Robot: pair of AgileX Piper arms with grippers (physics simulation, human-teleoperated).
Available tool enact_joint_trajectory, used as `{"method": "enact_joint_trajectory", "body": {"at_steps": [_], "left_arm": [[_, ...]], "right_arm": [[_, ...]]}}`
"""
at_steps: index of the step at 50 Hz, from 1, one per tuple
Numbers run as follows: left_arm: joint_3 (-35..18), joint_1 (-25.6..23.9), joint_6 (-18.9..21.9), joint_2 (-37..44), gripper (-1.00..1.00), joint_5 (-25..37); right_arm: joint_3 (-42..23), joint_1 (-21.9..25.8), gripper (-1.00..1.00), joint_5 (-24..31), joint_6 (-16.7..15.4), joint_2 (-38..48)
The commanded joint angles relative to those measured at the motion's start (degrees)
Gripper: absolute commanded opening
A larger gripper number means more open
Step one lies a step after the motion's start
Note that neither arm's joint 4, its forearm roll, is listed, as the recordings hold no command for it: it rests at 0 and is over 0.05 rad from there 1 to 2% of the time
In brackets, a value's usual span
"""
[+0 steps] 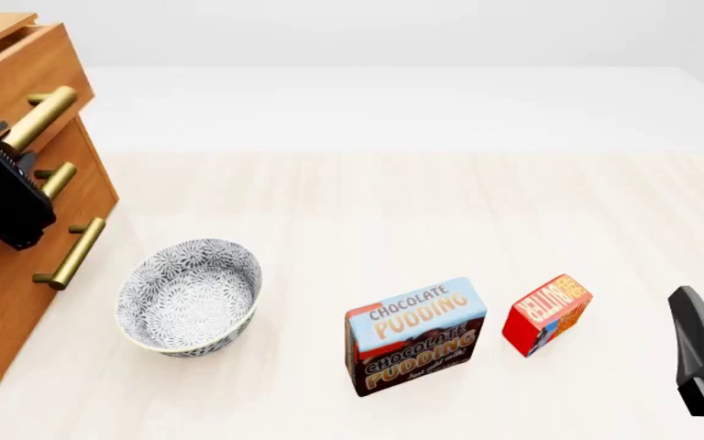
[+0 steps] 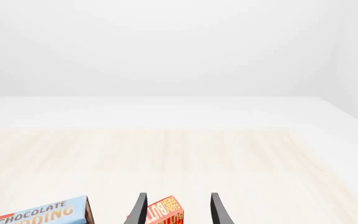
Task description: Put the butter at the back in the top drawer of the cabinet and close it.
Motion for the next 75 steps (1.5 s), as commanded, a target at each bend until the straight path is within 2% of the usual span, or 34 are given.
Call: {"method": "enact_joint_trajectory", "body": {"at_steps": [1, 23, 54, 75], "left_arm": [[3.17, -1.63, -0.02, -0.58, -1.0, 1.81], [7.37, -5.4, -0.58, 6.49, -1.0, -6.54], [6.42, -8.9, -1.11, 10.14, -1.0, -7.55], [6.27, -9.0, -1.13, 10.24, -1.0, -7.42]], "right_arm": [[0.0, 0.0, 1.0, 0.0, 0.0, 0.0], [0.0, 0.0, 1.0, 0.0, 0.0, 0.0], [0.0, 0.0, 1.0, 0.0, 0.0, 0.0], [0.0, 0.0, 1.0, 0.0, 0.0, 0.0]]}}
